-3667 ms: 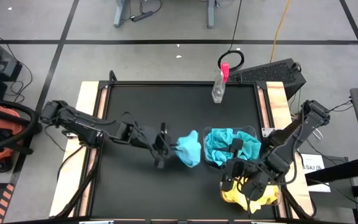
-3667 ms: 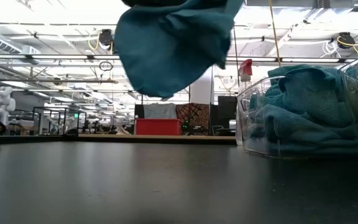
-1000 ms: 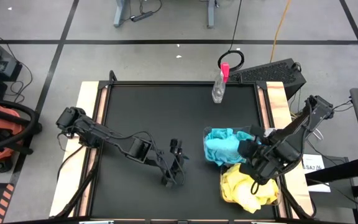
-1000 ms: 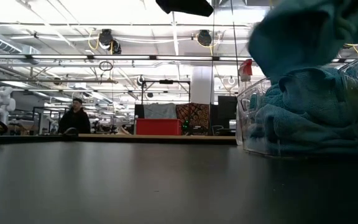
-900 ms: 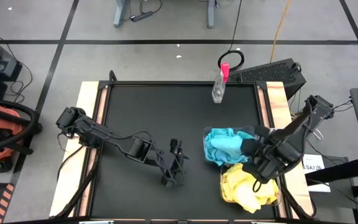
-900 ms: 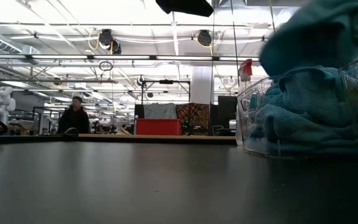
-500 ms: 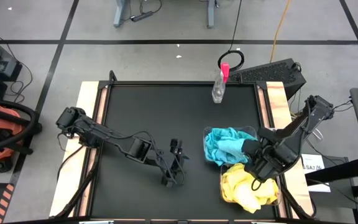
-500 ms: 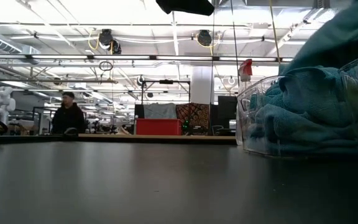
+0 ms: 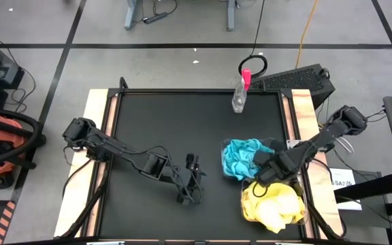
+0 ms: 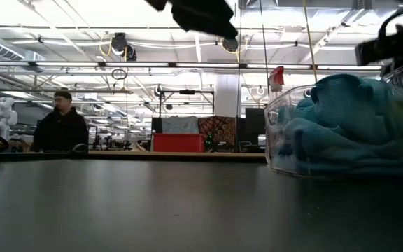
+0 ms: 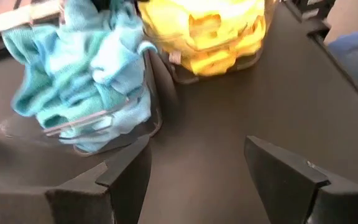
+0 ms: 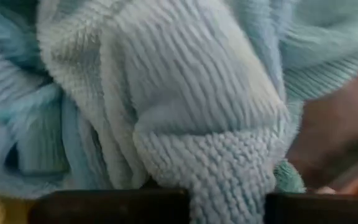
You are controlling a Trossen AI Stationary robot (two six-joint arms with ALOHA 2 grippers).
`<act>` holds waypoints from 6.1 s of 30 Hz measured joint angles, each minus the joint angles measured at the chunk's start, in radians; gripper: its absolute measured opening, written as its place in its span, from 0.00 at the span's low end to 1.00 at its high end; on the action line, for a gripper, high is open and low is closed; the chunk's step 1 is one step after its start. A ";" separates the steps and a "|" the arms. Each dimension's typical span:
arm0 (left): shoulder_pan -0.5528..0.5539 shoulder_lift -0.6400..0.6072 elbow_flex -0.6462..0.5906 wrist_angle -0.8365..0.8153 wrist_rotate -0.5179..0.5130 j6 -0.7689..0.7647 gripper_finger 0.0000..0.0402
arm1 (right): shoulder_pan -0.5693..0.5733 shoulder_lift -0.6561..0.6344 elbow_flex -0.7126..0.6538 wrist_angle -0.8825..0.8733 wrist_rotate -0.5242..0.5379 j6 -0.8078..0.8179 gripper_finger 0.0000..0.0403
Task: Sort microfiber towel by color & place in baskets
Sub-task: Put the blue towel into the top transparent bin
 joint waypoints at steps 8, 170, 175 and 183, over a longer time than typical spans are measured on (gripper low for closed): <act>0.006 0.041 -0.008 0.035 0.001 0.003 0.65 | -0.084 0.000 -0.084 0.099 -0.079 -0.057 0.03; 0.008 0.062 -0.006 0.064 0.004 -0.048 0.65 | 0.046 -0.038 0.267 -0.055 0.236 -0.252 0.01; 0.004 0.062 -0.006 0.064 0.004 -0.050 0.65 | 0.018 -0.024 0.150 0.049 0.167 -0.246 0.00; -0.001 0.062 -0.006 0.064 0.004 -0.049 0.65 | -0.028 -0.025 -0.087 0.329 0.048 -0.247 0.00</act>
